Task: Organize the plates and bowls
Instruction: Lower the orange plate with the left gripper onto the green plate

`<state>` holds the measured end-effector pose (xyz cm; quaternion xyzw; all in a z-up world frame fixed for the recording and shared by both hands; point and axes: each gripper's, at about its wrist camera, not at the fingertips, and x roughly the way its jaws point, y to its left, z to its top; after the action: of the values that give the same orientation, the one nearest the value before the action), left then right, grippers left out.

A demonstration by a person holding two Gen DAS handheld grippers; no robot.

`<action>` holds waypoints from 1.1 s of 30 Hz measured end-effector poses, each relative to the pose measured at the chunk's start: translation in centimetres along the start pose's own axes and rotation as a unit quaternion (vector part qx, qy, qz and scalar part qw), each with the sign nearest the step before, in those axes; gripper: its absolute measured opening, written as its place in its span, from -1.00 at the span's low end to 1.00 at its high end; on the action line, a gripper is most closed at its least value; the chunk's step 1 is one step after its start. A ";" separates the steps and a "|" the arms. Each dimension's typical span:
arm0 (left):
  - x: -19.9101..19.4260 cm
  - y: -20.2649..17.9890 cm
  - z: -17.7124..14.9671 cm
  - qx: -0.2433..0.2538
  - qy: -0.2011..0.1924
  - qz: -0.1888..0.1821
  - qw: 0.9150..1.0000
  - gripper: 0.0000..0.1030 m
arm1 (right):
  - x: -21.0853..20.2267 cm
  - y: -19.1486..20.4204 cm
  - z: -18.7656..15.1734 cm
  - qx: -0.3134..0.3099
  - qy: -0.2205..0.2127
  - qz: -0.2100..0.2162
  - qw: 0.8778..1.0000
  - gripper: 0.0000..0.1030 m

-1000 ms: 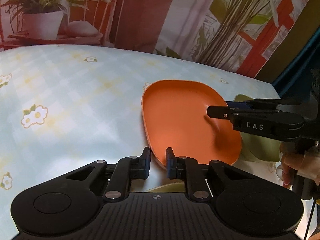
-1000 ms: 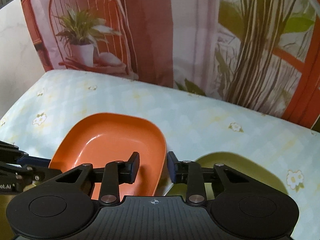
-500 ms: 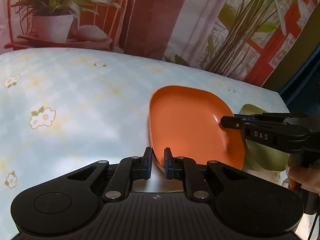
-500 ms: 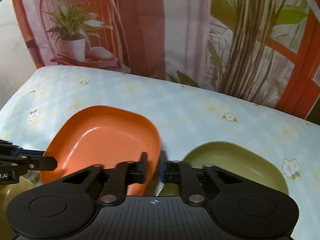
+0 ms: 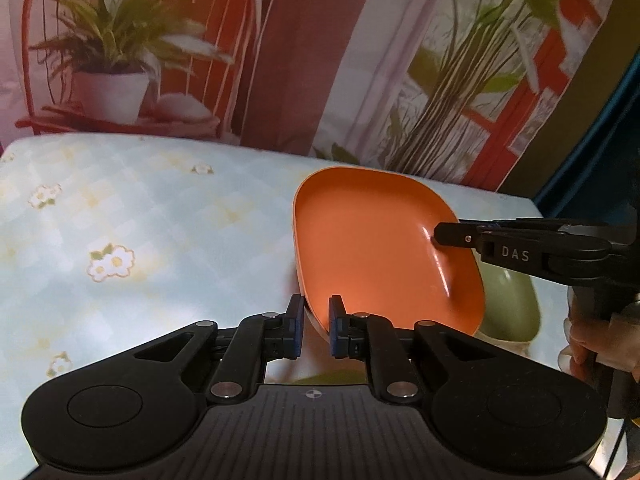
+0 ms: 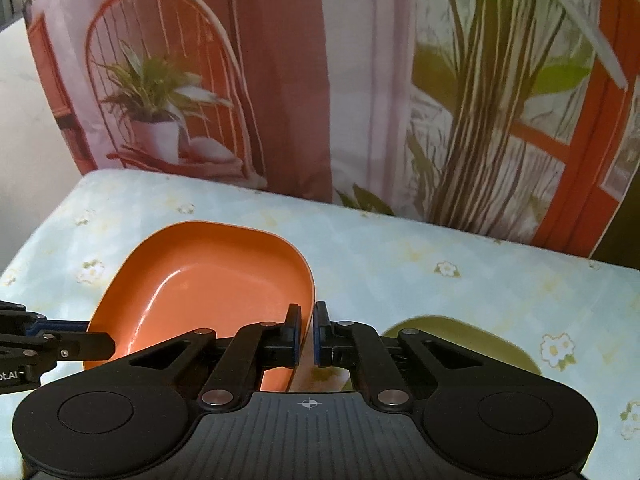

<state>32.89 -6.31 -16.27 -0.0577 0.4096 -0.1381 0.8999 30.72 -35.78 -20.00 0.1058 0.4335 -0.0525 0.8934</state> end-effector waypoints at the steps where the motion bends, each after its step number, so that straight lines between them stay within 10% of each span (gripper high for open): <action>1: -0.7 -0.1 -0.1 0.002 -0.003 0.000 1.000 -0.73 | -0.5 0.2 0.1 0.000 -0.003 0.002 1.000 -0.89; 33: -7.7 3.2 -10.9 -0.063 0.007 0.007 0.998 -0.71 | -5.0 8.2 -7.7 -0.026 0.030 0.050 0.998 -0.89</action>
<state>20.49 -0.92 -18.58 -0.1105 0.4239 -0.1064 0.8926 23.29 -26.03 -19.53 0.1054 0.4555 0.0064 0.8839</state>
